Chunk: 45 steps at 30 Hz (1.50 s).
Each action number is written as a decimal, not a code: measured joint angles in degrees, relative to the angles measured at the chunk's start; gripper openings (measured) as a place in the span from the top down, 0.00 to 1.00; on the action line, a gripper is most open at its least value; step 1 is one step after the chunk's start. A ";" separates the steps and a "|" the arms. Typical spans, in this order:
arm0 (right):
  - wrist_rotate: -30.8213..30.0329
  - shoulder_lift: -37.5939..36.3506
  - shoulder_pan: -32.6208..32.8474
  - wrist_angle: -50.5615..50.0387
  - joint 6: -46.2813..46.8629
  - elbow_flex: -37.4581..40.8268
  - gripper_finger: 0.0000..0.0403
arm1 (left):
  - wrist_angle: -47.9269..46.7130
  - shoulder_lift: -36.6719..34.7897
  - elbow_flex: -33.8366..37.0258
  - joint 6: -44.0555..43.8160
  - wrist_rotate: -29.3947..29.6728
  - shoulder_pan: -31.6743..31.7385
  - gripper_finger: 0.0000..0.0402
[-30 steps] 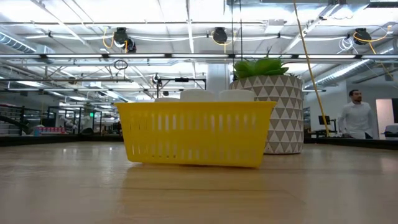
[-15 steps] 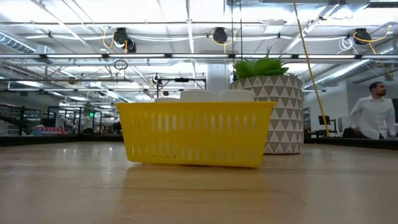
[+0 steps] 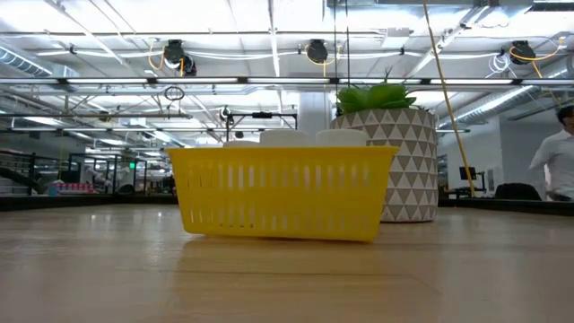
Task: Pick and place pill bottles into a basket
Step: Return to Home Position
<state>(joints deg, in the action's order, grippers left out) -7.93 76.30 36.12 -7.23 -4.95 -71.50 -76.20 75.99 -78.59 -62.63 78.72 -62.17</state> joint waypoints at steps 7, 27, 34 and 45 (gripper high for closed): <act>-1.10 -0.59 -0.02 1.11 -0.48 0.00 0.48 | -0.24 -3.15 0.00 3.20 1.46 8.06 0.62; -1.06 -0.99 -0.02 2.28 1.03 0.00 0.48 | 30.59 -5.56 13.49 9.47 4.06 26.53 0.62; -1.06 -0.99 0.39 2.26 1.27 0.00 0.48 | 80.32 -5.47 30.47 41.77 -21.77 36.46 0.62; -1.19 -0.99 2.85 2.75 1.27 1.64 0.48 | 106.54 -5.51 42.46 60.14 -65.63 47.88 0.62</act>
<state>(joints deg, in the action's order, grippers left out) -9.13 75.31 38.97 -4.48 -3.68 -69.86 30.34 70.48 -36.13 -2.49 13.09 -14.28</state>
